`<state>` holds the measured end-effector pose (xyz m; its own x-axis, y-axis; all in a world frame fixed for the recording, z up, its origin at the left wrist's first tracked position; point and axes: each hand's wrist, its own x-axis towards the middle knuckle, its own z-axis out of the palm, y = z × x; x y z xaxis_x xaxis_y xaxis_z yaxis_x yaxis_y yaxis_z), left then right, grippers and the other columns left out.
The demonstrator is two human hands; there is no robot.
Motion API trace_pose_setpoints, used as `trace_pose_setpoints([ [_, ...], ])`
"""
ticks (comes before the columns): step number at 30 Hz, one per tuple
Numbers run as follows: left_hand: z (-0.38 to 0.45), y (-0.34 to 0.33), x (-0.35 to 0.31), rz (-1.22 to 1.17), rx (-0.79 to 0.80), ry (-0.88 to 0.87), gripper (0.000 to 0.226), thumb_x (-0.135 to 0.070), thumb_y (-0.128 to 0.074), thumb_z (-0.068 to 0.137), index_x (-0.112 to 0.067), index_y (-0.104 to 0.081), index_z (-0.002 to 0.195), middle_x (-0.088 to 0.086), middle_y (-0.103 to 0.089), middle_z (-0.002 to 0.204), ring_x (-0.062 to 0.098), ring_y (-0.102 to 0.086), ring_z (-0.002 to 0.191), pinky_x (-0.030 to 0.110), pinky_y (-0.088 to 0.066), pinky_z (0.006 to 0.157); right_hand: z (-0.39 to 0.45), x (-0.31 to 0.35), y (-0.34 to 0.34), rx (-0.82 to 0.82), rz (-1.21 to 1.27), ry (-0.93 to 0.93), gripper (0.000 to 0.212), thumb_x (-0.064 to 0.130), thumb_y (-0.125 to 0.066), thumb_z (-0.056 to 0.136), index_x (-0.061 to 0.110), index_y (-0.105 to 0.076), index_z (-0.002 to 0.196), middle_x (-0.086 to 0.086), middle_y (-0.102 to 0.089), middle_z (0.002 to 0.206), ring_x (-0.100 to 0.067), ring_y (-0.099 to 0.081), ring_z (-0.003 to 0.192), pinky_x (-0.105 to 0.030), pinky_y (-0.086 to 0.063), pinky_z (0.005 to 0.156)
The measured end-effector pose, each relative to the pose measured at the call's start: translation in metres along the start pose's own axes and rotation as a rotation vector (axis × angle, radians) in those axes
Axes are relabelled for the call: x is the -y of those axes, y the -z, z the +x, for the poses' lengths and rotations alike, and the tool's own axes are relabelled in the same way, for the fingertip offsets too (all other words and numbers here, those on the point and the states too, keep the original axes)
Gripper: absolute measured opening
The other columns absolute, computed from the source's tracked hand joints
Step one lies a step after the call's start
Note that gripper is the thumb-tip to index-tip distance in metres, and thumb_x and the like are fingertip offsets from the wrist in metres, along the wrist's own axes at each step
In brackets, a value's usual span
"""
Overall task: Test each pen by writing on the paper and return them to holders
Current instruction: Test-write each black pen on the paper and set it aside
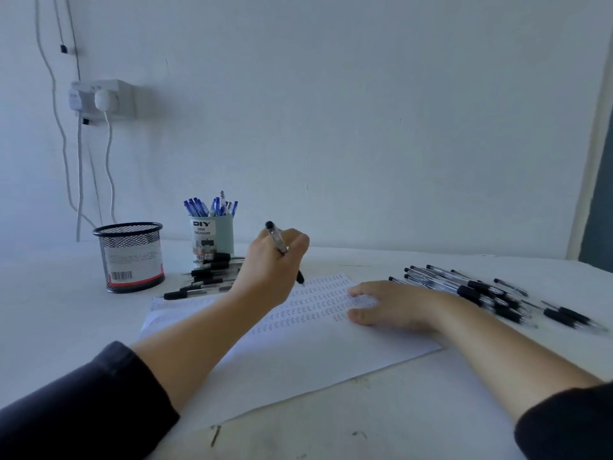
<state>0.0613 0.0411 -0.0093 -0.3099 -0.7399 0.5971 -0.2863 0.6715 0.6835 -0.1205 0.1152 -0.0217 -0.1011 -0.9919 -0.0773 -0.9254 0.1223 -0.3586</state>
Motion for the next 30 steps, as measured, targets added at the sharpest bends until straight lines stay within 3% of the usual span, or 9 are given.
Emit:
trace_pose_setpoints([
  [2,-0.003,-0.003,-0.006,-0.203,0.155,0.218,0.056,-0.05,-0.034,0.098,-0.007,-0.065,0.082,0.009,-0.062,0.07,0.019,-0.054,0.057,0.025,-0.04,0.053,-0.003,0.003,0.002,0.006,-0.029,-0.007,0.061,0.05,-0.051,0.091,0.03,-0.032,0.146,0.008,-0.025,0.155,-0.011,-0.027,0.14,-0.027,-0.023,0.113],
  [4,-0.007,-0.007,-0.011,-0.321,0.312,0.376,0.066,-0.053,-0.029,0.099,0.0,-0.067,0.085,0.014,-0.067,0.068,0.021,-0.058,0.052,0.025,-0.039,0.049,-0.005,0.006,0.004,0.007,-0.039,-0.018,0.06,0.049,-0.051,0.091,0.031,-0.032,0.146,0.01,-0.026,0.155,-0.011,-0.029,0.14,-0.029,-0.023,0.112],
  [6,-0.008,-0.013,-0.014,-0.393,0.369,0.451,0.06,-0.049,-0.038,0.098,0.001,-0.067,0.082,0.017,-0.068,0.072,0.023,-0.06,0.053,0.025,-0.043,0.049,-0.008,0.008,0.004,0.008,-0.041,-0.023,0.06,0.047,-0.051,0.091,0.031,-0.032,0.146,0.01,-0.026,0.155,-0.011,-0.029,0.14,-0.029,-0.023,0.113],
  [8,-0.005,-0.017,-0.018,-0.427,0.36,0.489,0.039,-0.036,-0.056,0.094,-0.001,-0.064,0.078,0.017,-0.066,0.069,0.021,-0.057,0.051,0.022,-0.043,0.046,-0.009,0.011,0.005,0.009,-0.052,-0.023,0.059,0.046,-0.05,0.093,0.03,-0.032,0.146,0.01,-0.026,0.155,-0.011,-0.028,0.14,-0.028,-0.022,0.112],
  [11,-0.002,-0.024,-0.02,-0.38,0.324,0.531,0.015,-0.009,-0.064,0.083,-0.004,-0.059,0.07,0.011,-0.056,0.056,0.017,-0.043,0.043,0.018,-0.032,0.04,-0.009,0.013,0.005,0.012,-0.049,-0.033,0.057,0.045,-0.049,0.093,0.032,-0.032,0.146,0.01,-0.026,0.155,-0.01,-0.029,0.14,-0.025,-0.023,0.109],
  [14,-0.005,-0.032,-0.017,-0.333,0.292,0.507,0.022,-0.012,-0.06,0.085,-0.009,-0.052,0.064,0.007,-0.053,0.048,0.016,-0.038,0.038,0.017,-0.026,0.039,-0.007,0.011,0.003,0.009,-0.034,-0.034,0.059,0.048,-0.051,0.091,0.034,-0.032,0.146,0.01,-0.029,0.154,-0.011,-0.031,0.139,-0.026,-0.023,0.111],
  [18,-0.008,-0.029,-0.013,-0.3,0.285,0.444,0.034,-0.029,-0.055,0.094,-0.009,-0.053,0.066,0.011,-0.061,0.056,0.017,-0.045,0.037,0.019,-0.03,0.04,-0.007,0.009,0.004,0.015,-0.038,-0.035,0.058,0.049,-0.049,0.092,0.037,-0.031,0.145,0.011,-0.026,0.155,-0.011,-0.029,0.14,-0.025,-0.022,0.11],
  [23,-0.013,-0.025,-0.01,-0.182,0.293,0.396,0.015,-0.006,-0.059,0.08,-0.008,-0.056,0.066,0.009,-0.059,0.054,0.013,-0.04,0.036,0.017,-0.031,0.04,-0.007,0.008,0.003,0.027,-0.034,-0.027,0.059,0.051,-0.048,0.092,0.038,-0.029,0.146,0.012,-0.021,0.156,-0.01,-0.025,0.142,-0.027,-0.019,0.111],
  [30,-0.015,-0.029,-0.009,-0.026,0.242,0.341,0.018,-0.008,-0.06,0.075,-0.01,-0.057,0.057,0.001,-0.056,0.044,0.01,-0.036,0.035,0.016,-0.031,0.044,-0.008,0.007,0.003,0.031,-0.039,-0.026,0.059,0.053,-0.046,0.093,0.039,-0.027,0.146,0.012,-0.02,0.157,-0.011,-0.024,0.142,-0.028,-0.019,0.112],
])
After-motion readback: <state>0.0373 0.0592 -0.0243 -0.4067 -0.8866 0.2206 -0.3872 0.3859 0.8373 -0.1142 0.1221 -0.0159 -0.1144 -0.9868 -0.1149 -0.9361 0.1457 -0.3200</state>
